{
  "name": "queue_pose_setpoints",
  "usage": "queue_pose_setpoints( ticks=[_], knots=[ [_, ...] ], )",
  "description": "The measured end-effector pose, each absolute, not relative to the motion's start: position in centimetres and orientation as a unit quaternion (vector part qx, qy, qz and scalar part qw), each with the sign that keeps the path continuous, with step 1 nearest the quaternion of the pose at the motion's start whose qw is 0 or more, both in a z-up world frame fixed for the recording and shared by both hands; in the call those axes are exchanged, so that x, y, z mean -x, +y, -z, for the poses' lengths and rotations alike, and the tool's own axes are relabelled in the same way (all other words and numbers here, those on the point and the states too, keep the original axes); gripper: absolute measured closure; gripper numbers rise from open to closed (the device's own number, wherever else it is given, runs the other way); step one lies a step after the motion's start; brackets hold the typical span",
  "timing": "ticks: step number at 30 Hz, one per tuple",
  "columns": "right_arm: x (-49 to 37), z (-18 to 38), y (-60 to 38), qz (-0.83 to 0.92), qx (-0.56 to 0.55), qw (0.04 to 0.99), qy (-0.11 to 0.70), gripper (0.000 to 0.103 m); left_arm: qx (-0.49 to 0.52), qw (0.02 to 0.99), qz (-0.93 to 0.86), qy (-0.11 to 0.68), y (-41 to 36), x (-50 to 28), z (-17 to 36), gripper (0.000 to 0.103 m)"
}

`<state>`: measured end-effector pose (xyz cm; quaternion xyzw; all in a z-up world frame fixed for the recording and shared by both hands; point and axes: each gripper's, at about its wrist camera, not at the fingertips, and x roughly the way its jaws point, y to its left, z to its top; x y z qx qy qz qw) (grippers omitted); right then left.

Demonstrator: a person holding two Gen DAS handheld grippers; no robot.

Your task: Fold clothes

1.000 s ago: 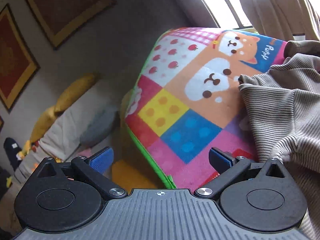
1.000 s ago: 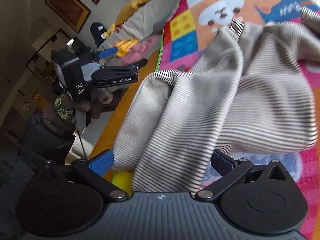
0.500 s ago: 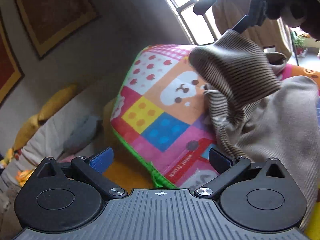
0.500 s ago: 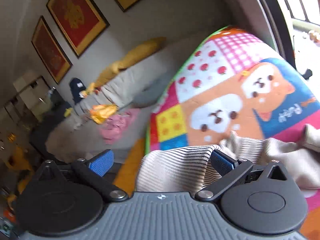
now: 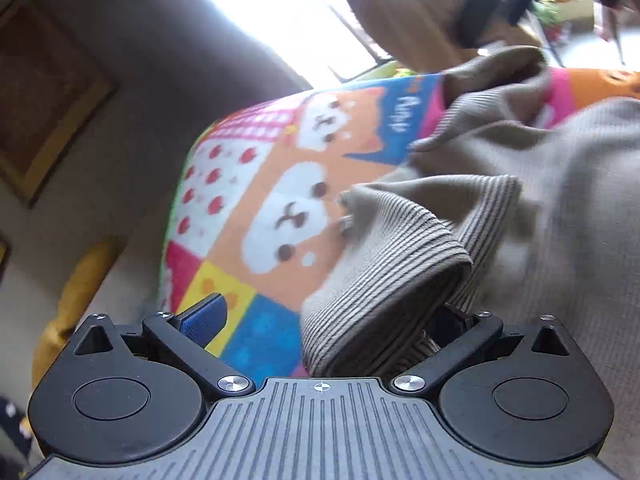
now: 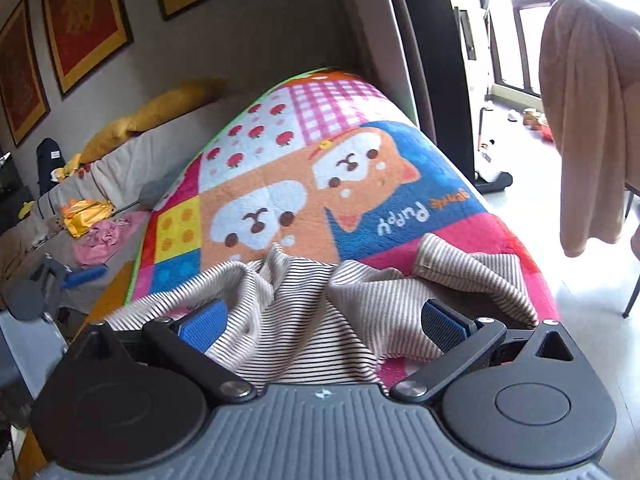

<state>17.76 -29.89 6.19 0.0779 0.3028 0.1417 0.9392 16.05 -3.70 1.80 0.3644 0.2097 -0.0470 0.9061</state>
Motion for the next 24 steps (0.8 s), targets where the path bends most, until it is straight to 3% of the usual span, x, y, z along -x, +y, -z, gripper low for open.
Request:
queue_pose_setpoints(
  ticks=[4,8,14,18,24],
  knots=[
    [-18.6,-4.4,-29.2,-0.118,0.016,0.947,0.297,0.000,-0.327,0.912,-0.112,0.219,4.0,-17.8,-2.2,0.000],
    [-21.0,-2.8,-26.8,-0.107,0.094,0.942,0.303,0.000,-0.284,0.915,-0.129,0.257,8.2,-17.4,-2.8,0.000],
    [-24.1,-0.6,-25.7,-0.046,0.214,0.924,0.312,0.000,-0.226,0.943,-0.034,0.240,6.3,-16.4,-5.3,0.000],
    [-25.0,1.9,-27.7,0.120,0.376,0.890,0.228,0.000,-0.221,0.943,0.060,0.241,2.4,-17.7,-5.1,0.000],
    [-23.6,-0.3,-31.6,0.072,0.261,0.919,0.286,0.000,-0.293,0.917,-0.002,0.269,0.4,-22.8,-0.2,0.000]
  ],
)
